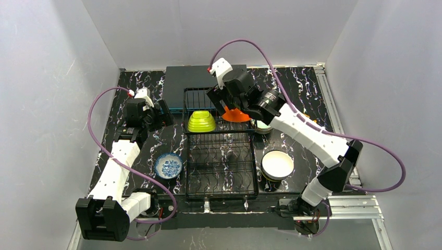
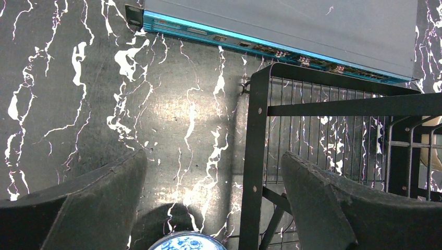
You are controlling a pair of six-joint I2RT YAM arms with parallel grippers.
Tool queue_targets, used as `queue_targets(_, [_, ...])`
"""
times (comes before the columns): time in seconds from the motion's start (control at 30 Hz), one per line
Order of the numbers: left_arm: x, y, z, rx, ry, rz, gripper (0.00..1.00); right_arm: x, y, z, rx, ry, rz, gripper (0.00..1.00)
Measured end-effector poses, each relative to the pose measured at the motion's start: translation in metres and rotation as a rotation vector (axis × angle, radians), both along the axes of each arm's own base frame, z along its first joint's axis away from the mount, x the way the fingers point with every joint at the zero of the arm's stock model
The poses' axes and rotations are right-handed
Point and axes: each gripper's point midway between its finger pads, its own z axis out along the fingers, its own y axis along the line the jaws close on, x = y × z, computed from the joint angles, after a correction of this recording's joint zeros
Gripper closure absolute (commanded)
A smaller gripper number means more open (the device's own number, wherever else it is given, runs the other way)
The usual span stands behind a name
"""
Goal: Load the bowls into the dish rack
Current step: Adjust the bowl in the dish rack.
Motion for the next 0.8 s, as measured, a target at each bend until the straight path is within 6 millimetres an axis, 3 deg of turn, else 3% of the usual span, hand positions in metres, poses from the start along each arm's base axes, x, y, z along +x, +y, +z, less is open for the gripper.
queue_targets(0.37, [0.000,-0.001,0.000,-0.004,0.001,-0.006,0.02,0.027,-0.033,-0.029,0.068,0.223,-0.102,0.14])
queue_targets(0.8, [0.000,-0.001,-0.002,-0.004,0.008,-0.006,0.02,0.008,-0.026,-0.040,0.157,0.406,0.023,0.18])
